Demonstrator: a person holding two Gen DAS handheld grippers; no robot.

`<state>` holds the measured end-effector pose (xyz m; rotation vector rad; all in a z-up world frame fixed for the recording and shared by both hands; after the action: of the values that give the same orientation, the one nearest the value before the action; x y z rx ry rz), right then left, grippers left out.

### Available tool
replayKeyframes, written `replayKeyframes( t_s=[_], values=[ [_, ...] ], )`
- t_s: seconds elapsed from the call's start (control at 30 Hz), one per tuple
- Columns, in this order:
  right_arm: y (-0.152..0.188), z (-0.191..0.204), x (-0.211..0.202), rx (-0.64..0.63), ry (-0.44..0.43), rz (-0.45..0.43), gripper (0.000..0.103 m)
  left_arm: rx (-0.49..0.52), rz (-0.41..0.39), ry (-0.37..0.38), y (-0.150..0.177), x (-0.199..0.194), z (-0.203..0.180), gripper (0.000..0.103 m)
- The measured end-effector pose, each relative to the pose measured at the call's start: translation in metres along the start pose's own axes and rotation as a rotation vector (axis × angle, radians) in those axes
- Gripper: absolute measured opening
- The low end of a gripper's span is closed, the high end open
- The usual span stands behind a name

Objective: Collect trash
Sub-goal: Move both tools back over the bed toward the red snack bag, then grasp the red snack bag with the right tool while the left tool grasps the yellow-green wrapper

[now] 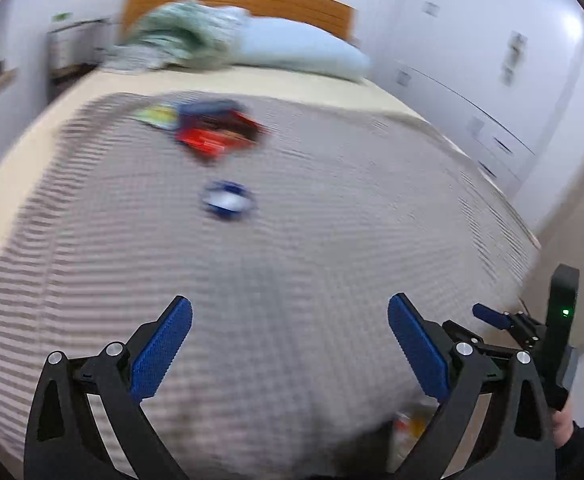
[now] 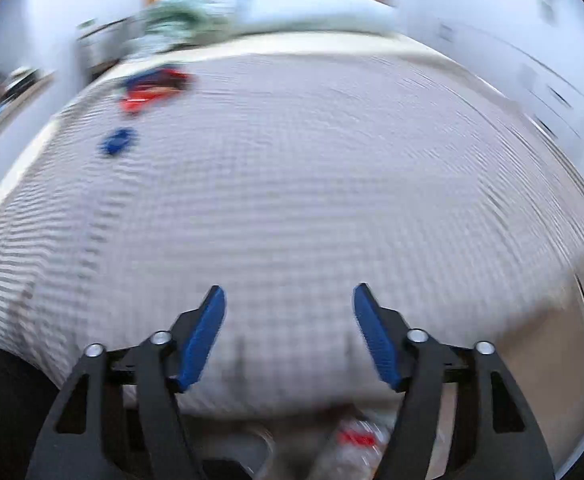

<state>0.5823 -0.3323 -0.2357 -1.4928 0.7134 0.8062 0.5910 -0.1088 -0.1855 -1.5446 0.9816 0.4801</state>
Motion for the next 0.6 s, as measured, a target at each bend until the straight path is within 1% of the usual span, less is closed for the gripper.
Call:
replayKeyframes(
  t_s=[0.1,0.13,0.2,0.23,0.3,0.37,0.4,0.43,0.47,0.5,0.53,0.6],
  values=[
    [-0.05,0.065,0.026,-0.146,-0.052,-0.026,0.067,-0.071,-0.021,-0.071,-0.018,-0.003,0.057,0.095],
    [-0.068,0.083,0.036,-0.189,-0.054,-0.036,0.067,-0.087,-0.029,-0.09,-0.023,-0.004,0.074,0.095],
    [-0.101,0.113,0.056,-0.252,-0.048,-0.046,0.067,-0.113,-0.045,-0.135,-0.032,-0.004,0.106,0.095],
    [-0.118,0.127,0.067,-0.288,-0.041,-0.049,0.067,-0.122,-0.047,-0.147,-0.038,-0.003,0.119,0.095],
    [-0.15,0.153,0.089,-0.363,-0.01,-0.048,0.067,-0.153,-0.042,-0.176,-0.044,0.001,0.143,0.095],
    [-0.184,0.172,0.112,-0.428,0.043,-0.061,0.067,-0.179,-0.031,-0.192,-0.048,0.009,0.163,0.095],
    [-0.202,0.18,0.125,-0.444,0.063,-0.066,0.067,-0.183,-0.025,-0.196,-0.05,0.011,0.169,0.095],
    [-0.221,0.185,0.138,-0.437,0.066,-0.071,0.067,-0.181,-0.018,-0.203,-0.054,0.015,0.176,0.095],
    [-0.235,0.191,0.151,-0.426,0.066,-0.063,0.067,-0.177,-0.015,-0.211,-0.059,0.018,0.183,0.095],
    [-0.249,0.195,0.172,-0.428,0.082,-0.03,0.067,-0.168,-0.022,-0.21,-0.07,0.024,0.19,0.095],
    [-0.253,0.194,0.182,-0.438,0.094,-0.01,0.067,-0.168,-0.029,-0.204,-0.075,0.025,0.194,0.095],
    [-0.262,0.198,0.209,-0.469,0.111,0.027,0.067,-0.183,-0.047,-0.177,-0.098,0.037,0.205,0.095]
  ],
)
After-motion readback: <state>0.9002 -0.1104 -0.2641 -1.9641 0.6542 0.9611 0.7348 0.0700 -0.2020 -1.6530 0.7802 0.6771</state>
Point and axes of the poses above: each gripper's, at about its wrist camera, not at the fingertips, and x roughly the way its jaws point, z to its left, y to its underside, the point moved 9 cm from there along x, roughly the way its jaws point, and after that the axes turned 5 degrees about z, right-handed, at the moved point
